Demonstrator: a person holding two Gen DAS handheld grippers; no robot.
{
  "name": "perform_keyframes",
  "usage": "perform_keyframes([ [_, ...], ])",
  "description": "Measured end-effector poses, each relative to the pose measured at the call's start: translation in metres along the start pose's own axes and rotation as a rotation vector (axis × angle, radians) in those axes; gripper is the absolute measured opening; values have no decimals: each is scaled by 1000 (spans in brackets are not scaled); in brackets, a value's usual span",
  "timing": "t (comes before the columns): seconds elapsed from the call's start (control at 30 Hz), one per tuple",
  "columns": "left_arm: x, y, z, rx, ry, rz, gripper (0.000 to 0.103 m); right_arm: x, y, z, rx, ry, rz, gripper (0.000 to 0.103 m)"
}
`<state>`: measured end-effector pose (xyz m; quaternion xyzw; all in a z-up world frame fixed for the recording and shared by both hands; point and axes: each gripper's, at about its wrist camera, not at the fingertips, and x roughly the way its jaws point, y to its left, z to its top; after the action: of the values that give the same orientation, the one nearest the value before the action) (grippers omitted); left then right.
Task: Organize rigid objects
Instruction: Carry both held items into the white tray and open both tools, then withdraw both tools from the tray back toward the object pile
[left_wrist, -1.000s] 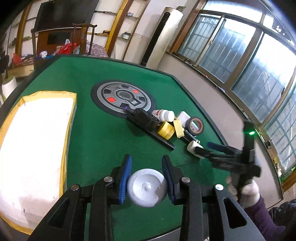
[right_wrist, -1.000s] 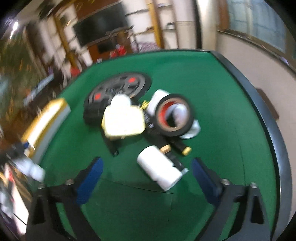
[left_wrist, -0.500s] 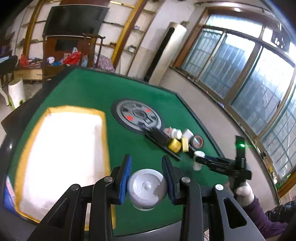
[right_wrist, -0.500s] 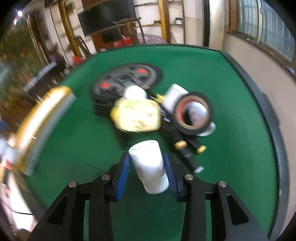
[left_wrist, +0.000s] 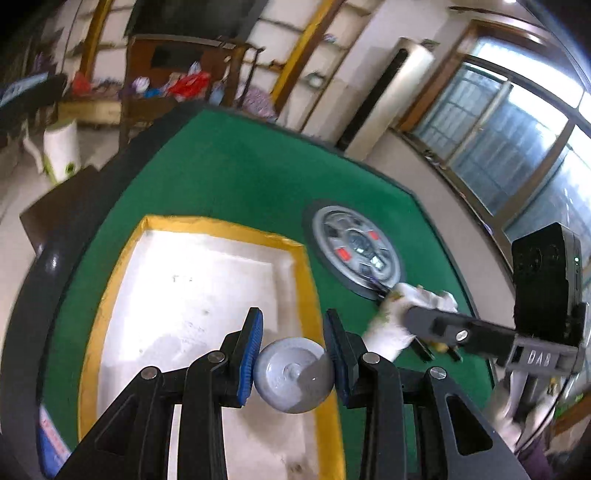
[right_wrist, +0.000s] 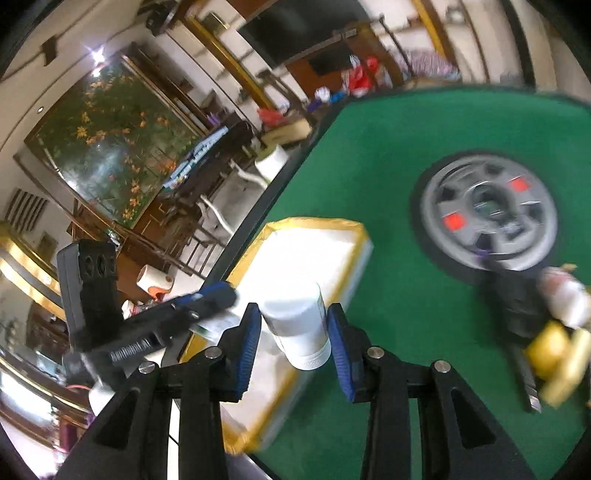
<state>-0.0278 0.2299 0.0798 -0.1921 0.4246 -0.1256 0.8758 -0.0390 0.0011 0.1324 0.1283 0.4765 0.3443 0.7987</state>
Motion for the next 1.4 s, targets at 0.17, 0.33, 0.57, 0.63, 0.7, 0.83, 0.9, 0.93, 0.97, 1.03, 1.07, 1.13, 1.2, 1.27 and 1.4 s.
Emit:
perform_keyframes([
  [0.17, 52, 30, 12, -88, 86, 14, 35, 58, -5, 19, 63, 76, -17, 36],
  [0.33, 74, 45, 25, -159, 82, -4, 38, 84, -11, 29, 83, 107, -60, 36],
  [0.57, 89, 55, 29, -255, 82, 0, 74, 98, -19, 38, 81, 83, -120, 38],
  [0.63, 88, 59, 28, -295, 81, -31, 78, 99, -19, 41, 73, 67, -119, 43],
  [0.7, 82, 60, 27, -305, 72, -38, 78, 94, -18, 43, 78, 46, -109, 53],
  [0.83, 60, 52, 27, -290, 18, -34, 78, 70, -20, 46, 93, -34, -74, 64],
  [0.9, 47, 44, 24, -274, -10, -41, 78, 54, -22, 45, 105, -66, -58, 64],
  [0.93, 39, 36, 20, -257, -25, -26, 78, 47, -24, 44, 108, -80, -61, 65],
  [0.97, 31, 33, 18, -244, -33, -12, 78, 38, -25, 40, 107, -92, -74, 65],
  [1.03, 20, 20, 12, -220, -42, -6, 78, 17, -30, 28, 95, -115, -101, 65],
  [1.07, 12, 14, 7, -210, -48, -11, 78, 10, -31, 23, 92, -123, -110, 65],
  [1.13, -10, 3, -3, -190, -63, -17, 78, -18, -39, 2, 96, -145, -123, 65],
  [1.2, -32, -13, -13, -150, -99, -37, 78, -48, -46, -18, 100, -175, -140, 65],
  [1.27, -60, -33, -28, -92, -167, -17, 78, -83, -51, -38, 90, -223, -180, 65],
  [1.4, -97, -68, -48, -30, -233, -55, 78, -163, -65, -73, 87, -329, -282, 65],
])
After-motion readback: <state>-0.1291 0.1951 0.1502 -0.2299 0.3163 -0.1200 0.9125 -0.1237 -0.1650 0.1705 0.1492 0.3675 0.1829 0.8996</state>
